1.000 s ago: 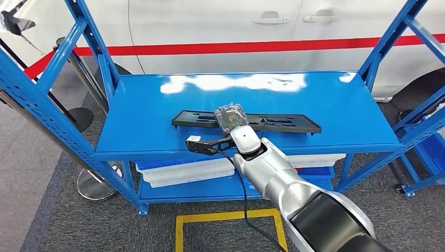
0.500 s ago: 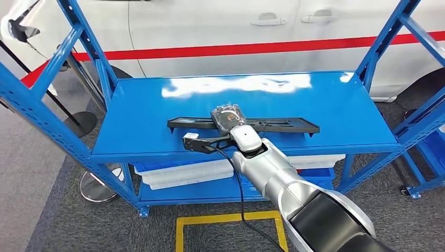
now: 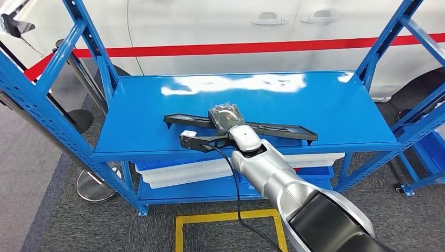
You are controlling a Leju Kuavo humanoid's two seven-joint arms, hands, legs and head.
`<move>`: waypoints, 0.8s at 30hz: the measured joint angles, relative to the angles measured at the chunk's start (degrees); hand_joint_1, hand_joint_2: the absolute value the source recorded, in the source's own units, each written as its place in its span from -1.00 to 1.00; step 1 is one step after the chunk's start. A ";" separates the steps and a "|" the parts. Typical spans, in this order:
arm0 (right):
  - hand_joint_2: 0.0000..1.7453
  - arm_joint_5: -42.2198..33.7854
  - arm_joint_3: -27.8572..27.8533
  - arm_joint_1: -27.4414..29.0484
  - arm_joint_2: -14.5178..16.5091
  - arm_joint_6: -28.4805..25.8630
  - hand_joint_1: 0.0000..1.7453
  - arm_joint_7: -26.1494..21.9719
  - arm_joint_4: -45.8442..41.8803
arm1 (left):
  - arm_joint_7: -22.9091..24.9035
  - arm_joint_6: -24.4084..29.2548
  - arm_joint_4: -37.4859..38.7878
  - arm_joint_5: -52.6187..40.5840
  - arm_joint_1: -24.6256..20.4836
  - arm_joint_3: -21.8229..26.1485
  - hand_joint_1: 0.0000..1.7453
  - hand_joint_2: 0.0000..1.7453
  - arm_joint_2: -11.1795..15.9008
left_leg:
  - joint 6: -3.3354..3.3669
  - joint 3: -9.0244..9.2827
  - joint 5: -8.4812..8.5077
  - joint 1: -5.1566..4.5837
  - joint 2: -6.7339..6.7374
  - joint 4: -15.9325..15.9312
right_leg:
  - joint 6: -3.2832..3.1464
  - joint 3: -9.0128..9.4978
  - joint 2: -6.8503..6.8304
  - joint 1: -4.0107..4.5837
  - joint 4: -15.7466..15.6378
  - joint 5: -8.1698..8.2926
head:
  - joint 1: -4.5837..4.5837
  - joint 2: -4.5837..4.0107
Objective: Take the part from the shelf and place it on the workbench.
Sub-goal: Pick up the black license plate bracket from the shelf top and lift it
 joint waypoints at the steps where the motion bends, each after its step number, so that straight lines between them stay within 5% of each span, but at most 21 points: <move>1: 1.00 -2.00 0.34 -0.20 -0.01 -0.80 1.00 -0.45 -0.09 | -0.20 0.01 0.00 0.10 -0.04 0.00 -1.00 -1.00 -0.02 | 0.32 -0.10 0.16 0.05 0.09 -0.12 | 0.28 -1.16 -0.05 -0.12 2.46 -1.54 | 0.00 0.00; 3: 1.00 -5.14 0.90 -0.52 -0.03 -2.27 1.00 -1.24 -0.11 | -0.72 0.02 0.00 0.24 -0.08 0.00 -1.00 -1.00 -0.01 | 0.66 -0.46 0.29 0.00 0.13 -0.09 | 0.66 -4.68 -0.11 -0.26 9.83 -5.15 | 0.00 0.00; 5: 1.00 -7.70 1.12 -0.76 -0.08 -3.59 1.00 -2.05 -0.10 | -1.12 0.02 0.00 0.36 0.00 0.00 -1.00 -1.00 -0.01 | 0.71 -0.68 0.34 -0.02 0.08 0.01 | 0.84 -7.03 -0.11 -0.38 14.59 -6.25 | 0.00 0.00; 7: 1.00 -11.21 1.09 -1.37 -0.14 -4.41 1.00 -3.25 -0.10 | -1.34 0.02 0.00 0.59 0.08 0.00 -1.00 -1.00 -0.01 | 0.59 -0.71 0.26 -0.02 -0.02 0.17 | 0.65 -5.34 -0.12 -0.50 10.91 -3.17 | 0.00 0.00; 9: 1.00 -16.49 0.68 -2.43 -0.17 -4.63 1.00 -4.77 -0.27 | -1.45 0.05 0.00 0.91 0.09 0.00 -1.00 -1.00 -0.01 | 0.23 -0.77 0.13 -0.14 -0.08 0.37 | 0.16 -1.72 -0.12 -0.41 3.03 0.35 | 0.00 0.00; 11: 1.00 -22.76 -0.06 -3.68 -0.19 -4.60 1.00 -6.46 -0.60 | -1.49 0.20 0.00 1.31 0.12 0.00 -1.00 -1.00 -0.01 | -0.34 -1.04 0.14 -0.29 -0.09 0.45 | -0.27 -0.16 -0.09 -0.13 -0.84 1.26 | -0.01 0.00; 15: 1.00 -35.50 -2.86 -7.03 -0.62 -4.76 1.00 -11.72 -2.39 | -2.04 0.51 0.00 2.02 0.51 0.00 -1.00 -1.00 0.07 | -1.60 -1.81 -0.75 -0.22 -0.05 1.56 | -1.49 -0.19 -0.06 -0.27 -1.71 1.57 | -0.02 0.00; 18: 1.00 -43.14 -5.28 -8.56 -2.26 -4.19 1.00 -13.85 -8.11 | -2.81 0.13 0.01 2.43 0.76 0.00 -1.00 -1.00 0.14 | -1.98 -5.90 -5.69 -0.09 0.00 10.78 | -2.23 -0.08 -0.17 -0.35 -1.99 1.68 | -0.02 0.00; 20: 1.00 -44.92 -6.43 -6.41 -4.74 -3.66 1.00 -13.12 -15.93 | -3.13 -0.90 0.02 2.38 0.84 -0.05 -1.00 -1.00 0.17 | -2.18 -8.45 -7.19 -0.05 0.01 16.26 | -2.25 0.05 -0.32 -0.25 -1.95 1.55 | -0.02 0.00; 22: 1.00 -43.79 -8.19 -1.99 -7.82 -2.42 1.00 -11.30 -26.46 | -3.23 -2.33 0.03 2.01 0.85 -0.29 -1.00 -1.00 0.32 | -2.24 -7.21 -4.45 0.02 0.03 13.49 | -2.04 0.33 -0.44 -0.25 -1.77 1.25 | -0.02 0.00; 24: 1.00 -41.49 -10.67 2.76 -10.48 -0.51 1.00 -9.93 -36.66 | -3.34 -3.66 0.04 1.60 0.85 -0.67 -1.00 -1.00 0.57 | -2.05 -3.72 -0.93 0.02 0.01 5.94 | -1.58 0.38 -0.47 -0.19 -1.26 0.75 | -0.02 0.00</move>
